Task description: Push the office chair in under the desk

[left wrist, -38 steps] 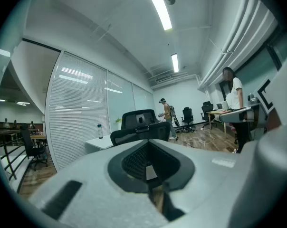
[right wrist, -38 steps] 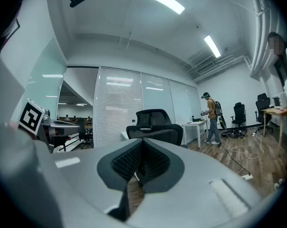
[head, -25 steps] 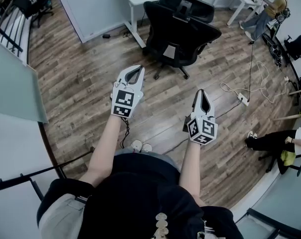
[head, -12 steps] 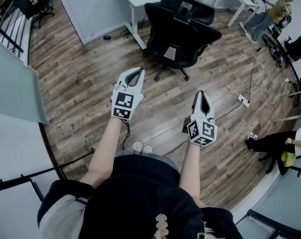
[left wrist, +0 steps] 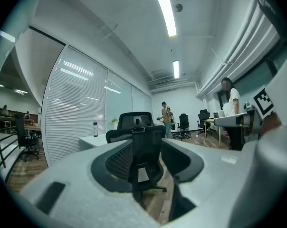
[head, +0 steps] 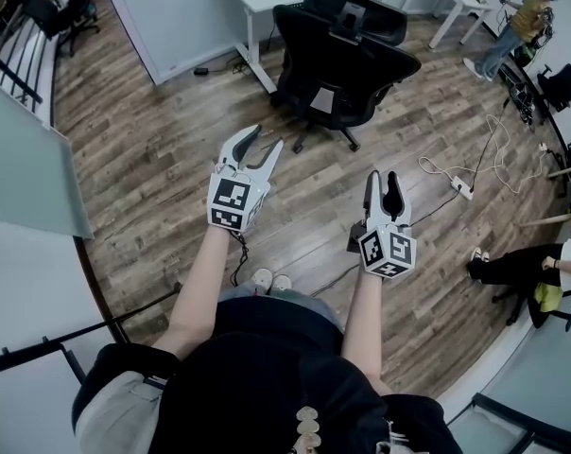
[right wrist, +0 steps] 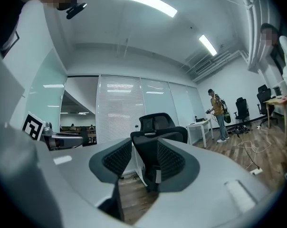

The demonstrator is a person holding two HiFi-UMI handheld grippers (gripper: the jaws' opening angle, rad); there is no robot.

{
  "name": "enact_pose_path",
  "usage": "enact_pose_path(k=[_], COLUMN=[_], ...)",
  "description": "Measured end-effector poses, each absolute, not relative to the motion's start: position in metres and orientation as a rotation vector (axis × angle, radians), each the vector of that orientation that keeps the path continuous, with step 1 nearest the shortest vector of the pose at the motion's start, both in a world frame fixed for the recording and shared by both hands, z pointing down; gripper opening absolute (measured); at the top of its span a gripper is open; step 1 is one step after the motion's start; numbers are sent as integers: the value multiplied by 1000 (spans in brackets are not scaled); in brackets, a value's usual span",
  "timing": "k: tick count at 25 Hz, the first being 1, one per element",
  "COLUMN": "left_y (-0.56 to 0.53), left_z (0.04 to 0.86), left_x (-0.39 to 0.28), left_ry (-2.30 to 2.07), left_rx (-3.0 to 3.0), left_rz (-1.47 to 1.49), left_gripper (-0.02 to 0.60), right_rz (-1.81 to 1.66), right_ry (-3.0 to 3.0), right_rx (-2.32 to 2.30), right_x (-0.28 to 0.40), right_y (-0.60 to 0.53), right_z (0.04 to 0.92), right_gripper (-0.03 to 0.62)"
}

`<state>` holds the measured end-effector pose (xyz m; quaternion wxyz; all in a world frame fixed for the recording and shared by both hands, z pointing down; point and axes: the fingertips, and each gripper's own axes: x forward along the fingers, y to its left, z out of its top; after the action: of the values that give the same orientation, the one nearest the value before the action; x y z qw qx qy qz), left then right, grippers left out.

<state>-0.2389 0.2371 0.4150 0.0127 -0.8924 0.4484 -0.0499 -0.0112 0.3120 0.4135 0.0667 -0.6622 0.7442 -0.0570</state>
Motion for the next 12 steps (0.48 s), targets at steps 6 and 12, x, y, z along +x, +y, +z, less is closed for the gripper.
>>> enact_pose_path(k=[6,12], left_y=[232,226], left_z=[417,419], left_x=[-246,-249], left_ry=[1374,1319], left_rx=[-2802,-2814], left_rz=[-134,-127], left_gripper=[207,215], right_rz=[-162,-154], right_ry=[2236,2198], right_rx=[-2015,-2046], right_x=[-19,-22], right_y=[309,310], right_z=[413,418], right_gripper=[172,176])
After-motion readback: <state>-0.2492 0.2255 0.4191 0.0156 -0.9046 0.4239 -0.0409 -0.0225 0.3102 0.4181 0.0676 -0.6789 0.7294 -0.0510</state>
